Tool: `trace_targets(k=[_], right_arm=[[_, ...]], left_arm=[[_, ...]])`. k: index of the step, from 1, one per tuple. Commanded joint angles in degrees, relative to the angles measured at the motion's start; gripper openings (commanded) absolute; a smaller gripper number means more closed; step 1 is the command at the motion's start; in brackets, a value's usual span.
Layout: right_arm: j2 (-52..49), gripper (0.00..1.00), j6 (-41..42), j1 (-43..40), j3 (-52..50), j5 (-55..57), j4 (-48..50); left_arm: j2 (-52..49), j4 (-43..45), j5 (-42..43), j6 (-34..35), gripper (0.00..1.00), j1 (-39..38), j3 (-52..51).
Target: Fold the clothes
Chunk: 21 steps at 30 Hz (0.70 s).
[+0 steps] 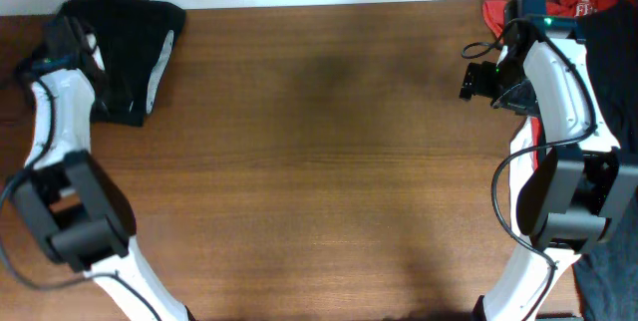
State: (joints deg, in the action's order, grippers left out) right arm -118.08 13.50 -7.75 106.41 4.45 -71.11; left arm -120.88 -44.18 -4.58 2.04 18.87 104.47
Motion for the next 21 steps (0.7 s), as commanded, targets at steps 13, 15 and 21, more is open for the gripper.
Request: trace_targets(k=[13,15,21], right_arm=[[0.3,0.99,0.5,-0.2,0.7,0.1,0.0],[0.3,0.99,0.5,-0.2,0.7,0.1,0.0],[0.3,0.99,0.5,-0.2,0.7,0.1,0.0]], left_arm=[[57.2,-37.2,20.3,8.2,0.99,-0.7,-12.2],[67.6,-36.3,20.3,9.5,0.99,-0.7,-22.3],[86.6,-52.3,20.2,10.1,0.99,-0.7,-32.2]])
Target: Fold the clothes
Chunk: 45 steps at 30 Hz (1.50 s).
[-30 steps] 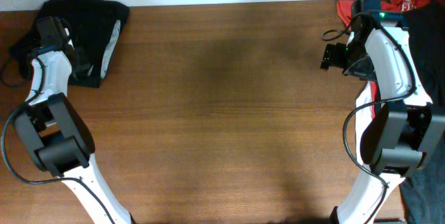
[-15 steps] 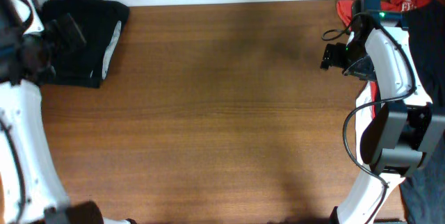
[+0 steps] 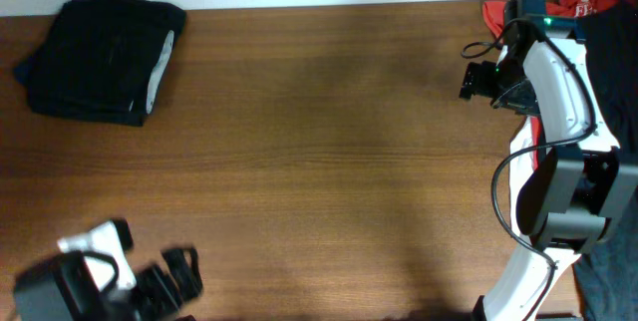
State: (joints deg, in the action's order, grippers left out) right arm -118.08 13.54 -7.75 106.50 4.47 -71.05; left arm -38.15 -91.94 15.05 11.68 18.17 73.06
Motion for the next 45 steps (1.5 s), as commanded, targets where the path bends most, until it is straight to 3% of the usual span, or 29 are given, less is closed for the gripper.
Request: trace_targets(k=[1,6,9,11,14,19,26,29,35,37,45], right_arm=[[0.3,0.99,0.5,-0.2,0.7,0.1,-0.1],[0.3,0.99,0.5,-0.2,0.7,0.1,-0.1],[0.3,0.99,0.5,-0.2,0.7,0.1,-0.1],[0.3,0.99,0.5,-0.2,0.7,0.1,-0.1],[0.3,0.99,0.5,-0.2,0.7,0.1,-0.1],[0.3,0.99,0.5,-0.2,0.7,0.1,-0.1],[0.3,0.99,0.5,-0.2,0.7,0.1,-0.1],[0.3,0.99,0.5,-0.2,0.7,0.1,-0.1],[0.3,0.99,0.5,-0.2,0.7,0.1,-0.1],[0.3,0.99,0.5,-0.2,0.7,0.1,-0.1],[0.3,0.99,0.5,-0.2,0.7,0.1,-0.1]], left_arm=[[5.2,-4.6,0.5,0.5,0.99,0.0,-0.9],[5.4,-4.2,0.4,0.5,0.99,0.0,-0.9],[6.0,1.2,0.4,0.4,0.99,-0.1,-2.2],[8.4,12.3,0.4,0.4,0.99,-4.0,-6.9],[16.3,29.6,0.3,0.5,0.99,-10.8,-21.6],[30.8,56.1,0.2,0.5,0.99,-13.3,-48.0],[37.6,79.6,0.2,1.0,0.99,-13.4,-67.1],[37.8,83.4,-2.6,4.9,0.99,-13.8,-70.3],[37.9,84.5,-17.2,6.9,0.99,-16.3,-71.1],[37.9,88.8,-17.9,7.0,0.99,-16.3,-72.6],[37.9,87.6,-17.9,5.4,0.99,-16.3,-72.6]])
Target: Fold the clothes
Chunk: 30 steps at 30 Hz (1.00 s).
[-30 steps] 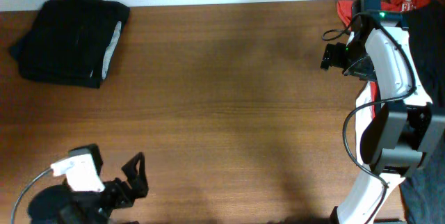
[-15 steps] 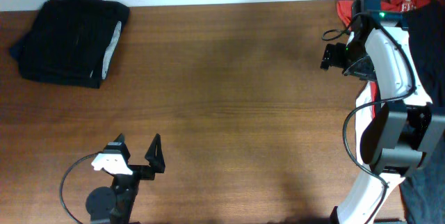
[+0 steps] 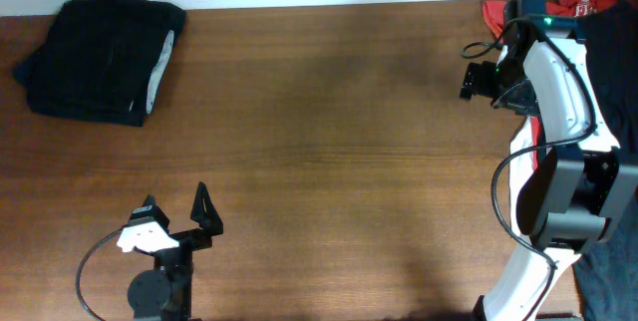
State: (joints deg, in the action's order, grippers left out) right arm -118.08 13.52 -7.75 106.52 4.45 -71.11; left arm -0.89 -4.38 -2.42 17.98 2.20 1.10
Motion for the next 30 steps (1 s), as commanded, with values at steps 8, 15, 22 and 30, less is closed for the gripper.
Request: trace_targets(k=[8,15,22,30], right_arm=[[0.3,0.99,0.5,-0.2,0.6,0.1,0.0],[0.4,0.99,0.5,0.0,0.6,0.1,0.0],[15.7,0.99,0.5,0.0,0.6,0.1,0.0],[40.8,0.99,0.5,0.0,0.6,0.1,0.0]], left_arm=[[0.6,0.0,-0.4,-0.9,0.99,-0.3,-0.6],[0.5,0.0,-0.4,-0.9,0.99,-0.3,-0.6],[0.5,0.0,-0.4,-0.9,0.99,-0.3,-0.6],[0.5,0.0,-0.4,-0.9,0.99,-0.3,-0.6]])
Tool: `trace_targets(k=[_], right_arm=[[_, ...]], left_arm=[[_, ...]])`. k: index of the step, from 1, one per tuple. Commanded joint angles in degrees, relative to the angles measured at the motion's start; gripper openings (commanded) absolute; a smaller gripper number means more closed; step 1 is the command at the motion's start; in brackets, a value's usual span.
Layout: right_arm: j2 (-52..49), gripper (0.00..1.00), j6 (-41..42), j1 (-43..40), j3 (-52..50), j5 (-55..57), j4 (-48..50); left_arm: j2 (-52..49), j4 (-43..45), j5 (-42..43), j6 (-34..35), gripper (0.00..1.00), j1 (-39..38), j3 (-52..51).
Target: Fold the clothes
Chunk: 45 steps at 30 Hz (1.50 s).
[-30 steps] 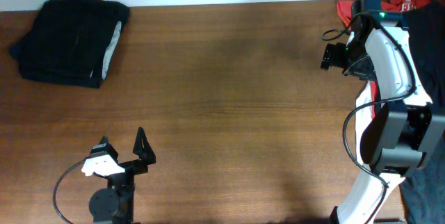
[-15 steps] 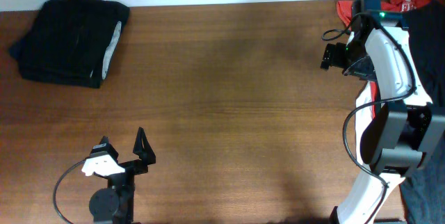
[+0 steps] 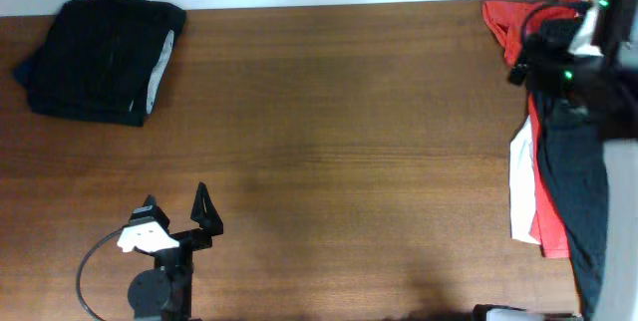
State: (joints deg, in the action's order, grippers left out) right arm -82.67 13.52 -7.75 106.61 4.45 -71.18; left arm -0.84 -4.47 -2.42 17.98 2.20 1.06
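A folded black garment (image 3: 100,57) with a pale lining edge lies at the table's far left corner. A pile of unfolded clothes lies along the right edge: a red piece (image 3: 498,17), a white piece (image 3: 520,186) and a dark piece (image 3: 573,181). My left gripper (image 3: 176,209) rests at the near left, fingers spread and holding nothing. My right arm (image 3: 578,52) is blurred over the top of the pile. Its fingers cannot be made out.
The brown wooden table (image 3: 339,142) spans the view between the folded garment and the pile. A cable (image 3: 90,271) loops beside the left arm's base at the front edge.
My right arm has moved from above the table's right part to the far right corner over the pile. This uncovered the white, red and dark pieces. The left arm has not moved.
My left gripper was at the folded black garment in the far left corner. Then the left arm was back at the near left, the garment left folded. It settled there with fingers apart. The right arm held still until now, when it is over the pile.
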Motion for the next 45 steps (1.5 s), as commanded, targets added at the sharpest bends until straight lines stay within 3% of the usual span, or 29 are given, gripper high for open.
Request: trace_targets(k=[1,6,9,11,17,26,33,45], right_arm=[[10.4,0.99,0.5,0.0,0.5,0.1,0.0],[24.4,0.99,0.5,0.0,-3.5,0.1,0.0],[33.7,0.99,0.5,0.0,-13.3,2.3,0.1],[41.6,0.99,0.5,0.5,-25.0,1.6,2.8],[61.4,0.99,0.5,7.8,-59.4,-11.0,31.6],[77.6,0.98,0.5,7.8,-91.2,-20.4,59.4],[82.5,0.99,0.3,7.8,-99.4,-20.5,70.6],[82.5,0.99,0.0,7.8,-106.3,-17.5,77.9]], left_arm=[[0.5,0.1,-0.4,-0.9,0.99,-0.3,-0.6],[0.5,0.1,-0.4,-0.9,0.99,-0.3,-0.6],[0.5,0.1,-0.4,-0.9,0.99,-0.3,-0.6],[0.5,0.1,-0.4,-0.9,0.99,-0.3,-0.6],[0.5,0.1,-0.4,-0.9,0.99,-0.3,-0.6],[0.5,0.1,-0.4,-0.9,0.99,-0.3,-0.6],[0.5,0.1,-0.4,-0.9,0.99,-0.3,-0.6],[0.5,0.1,-0.4,-0.9,0.99,-0.3,-0.6]])
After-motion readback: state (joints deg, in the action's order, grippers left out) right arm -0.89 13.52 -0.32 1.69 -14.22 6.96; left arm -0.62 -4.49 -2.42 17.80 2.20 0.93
